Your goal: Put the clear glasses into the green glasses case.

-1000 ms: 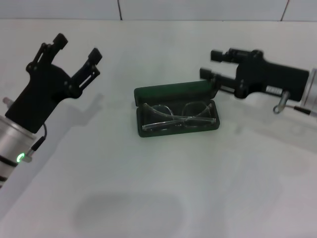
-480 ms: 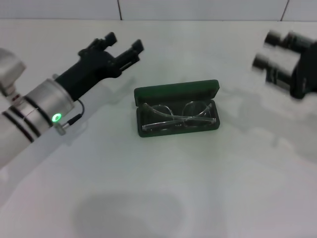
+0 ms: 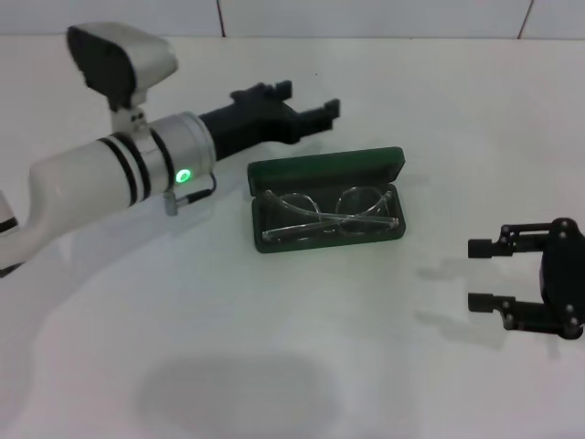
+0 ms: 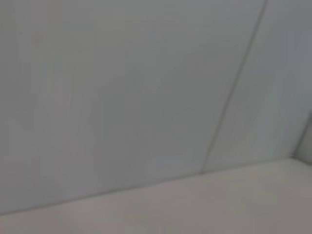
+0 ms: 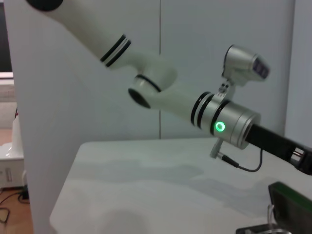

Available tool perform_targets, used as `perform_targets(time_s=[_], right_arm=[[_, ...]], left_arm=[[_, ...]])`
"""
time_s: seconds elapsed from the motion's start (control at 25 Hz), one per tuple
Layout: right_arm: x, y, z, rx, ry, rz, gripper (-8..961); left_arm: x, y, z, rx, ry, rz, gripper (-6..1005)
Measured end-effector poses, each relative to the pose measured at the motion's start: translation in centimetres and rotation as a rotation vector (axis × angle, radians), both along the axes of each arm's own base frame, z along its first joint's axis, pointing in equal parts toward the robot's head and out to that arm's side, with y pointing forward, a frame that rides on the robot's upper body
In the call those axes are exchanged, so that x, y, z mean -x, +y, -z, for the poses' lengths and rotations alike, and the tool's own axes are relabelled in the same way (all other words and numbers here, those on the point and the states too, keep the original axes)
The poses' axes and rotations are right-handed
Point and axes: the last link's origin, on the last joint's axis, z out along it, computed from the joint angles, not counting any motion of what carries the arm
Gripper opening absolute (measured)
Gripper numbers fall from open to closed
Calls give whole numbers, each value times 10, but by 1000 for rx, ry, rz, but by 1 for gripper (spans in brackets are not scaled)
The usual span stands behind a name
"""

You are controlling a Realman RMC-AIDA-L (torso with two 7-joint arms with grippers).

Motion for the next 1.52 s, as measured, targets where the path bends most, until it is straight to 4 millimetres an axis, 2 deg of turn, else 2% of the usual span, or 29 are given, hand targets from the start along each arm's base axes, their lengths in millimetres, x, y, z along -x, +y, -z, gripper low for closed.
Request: perform_targets(time_s=[0.12,0.4,0.6,0.76,0.96,1.08,1.2,1.32,1.52], right_arm=[[0,1,2,10,-11,-4,532],[5,6,1,28,-35,-39,531],[7,8,0,29,-36,-46,533],[8,9,0,37,-35,-40,533],[12,12,0,38,-31,-44,532],[15,15,1,16,-12,-42,532],[21,20,0,-28,31,-29,532],[26,25,-2,-84,84,-14,532],[43,32,6,-58,129,-27,531]], left_arm=[[-2,-3,7,50,33,11,875],[7,-18,16,119,75,28,875],[18,-36,21,159,103,71,875],[23,-49,17,149,74,94,875],[21,-55,7,106,-11,112,875],[20,-67,-8,36,-122,178,875],[22,-89,-26,-73,-213,294,875],[32,-114,-43,-164,-249,386,875],[52,-147,-56,-211,-244,443,875]])
